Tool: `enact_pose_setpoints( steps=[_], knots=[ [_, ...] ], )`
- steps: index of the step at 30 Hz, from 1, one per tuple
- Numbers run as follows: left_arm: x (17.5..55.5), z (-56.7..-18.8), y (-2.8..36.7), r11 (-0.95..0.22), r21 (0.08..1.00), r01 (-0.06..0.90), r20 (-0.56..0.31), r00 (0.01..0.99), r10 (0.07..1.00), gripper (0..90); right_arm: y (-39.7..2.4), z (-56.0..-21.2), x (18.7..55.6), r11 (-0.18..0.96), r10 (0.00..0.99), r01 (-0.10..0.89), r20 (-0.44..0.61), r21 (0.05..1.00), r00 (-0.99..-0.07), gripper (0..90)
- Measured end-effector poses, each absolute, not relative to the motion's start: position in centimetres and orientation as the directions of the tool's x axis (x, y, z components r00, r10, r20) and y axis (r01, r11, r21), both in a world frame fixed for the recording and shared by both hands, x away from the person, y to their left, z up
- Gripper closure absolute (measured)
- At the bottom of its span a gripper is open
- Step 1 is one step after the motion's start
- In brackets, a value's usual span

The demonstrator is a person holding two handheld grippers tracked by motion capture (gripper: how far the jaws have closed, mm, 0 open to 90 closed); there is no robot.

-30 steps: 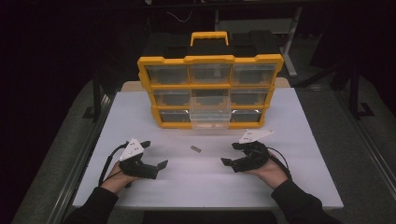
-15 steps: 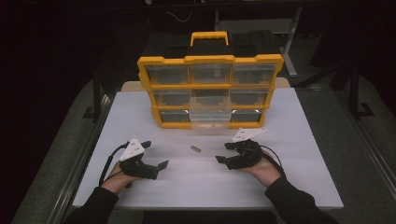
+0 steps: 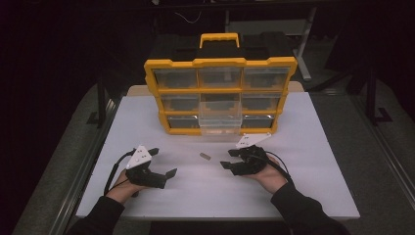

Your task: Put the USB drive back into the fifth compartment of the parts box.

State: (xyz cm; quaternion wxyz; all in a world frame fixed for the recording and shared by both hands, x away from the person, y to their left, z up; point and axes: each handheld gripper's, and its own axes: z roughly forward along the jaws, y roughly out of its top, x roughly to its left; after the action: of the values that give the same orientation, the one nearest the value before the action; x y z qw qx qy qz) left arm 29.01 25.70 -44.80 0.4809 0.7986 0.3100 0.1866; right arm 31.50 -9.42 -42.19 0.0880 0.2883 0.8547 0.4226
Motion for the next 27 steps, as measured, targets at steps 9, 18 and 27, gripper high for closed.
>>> enact_pose_setpoints(
  steps=[9, 18, 27],
  knots=[
    [29.0, -44.8, 25.7, -0.346, 0.883, 0.317, -0.002, 0.739, 0.674, 0.0, -8.2, -42.5, 31.9, 0.486, 0.564, 0.406, 0.077, 0.774, -0.822, 48.6],
    [29.0, -44.8, 25.6, -0.345, 0.883, 0.317, -0.004, 0.741, 0.671, 0.0, -6.9, -42.8, 32.3, 0.497, 0.560, 0.390, 0.057, 0.775, -0.826, 51.5],
    [29.0, -44.8, 25.6, -0.346, 0.883, 0.318, -0.006, 0.744, 0.669, 0.0, -5.5, -43.3, 32.8, 0.512, 0.553, 0.375, 0.037, 0.773, -0.832, 54.8]
  ],
)
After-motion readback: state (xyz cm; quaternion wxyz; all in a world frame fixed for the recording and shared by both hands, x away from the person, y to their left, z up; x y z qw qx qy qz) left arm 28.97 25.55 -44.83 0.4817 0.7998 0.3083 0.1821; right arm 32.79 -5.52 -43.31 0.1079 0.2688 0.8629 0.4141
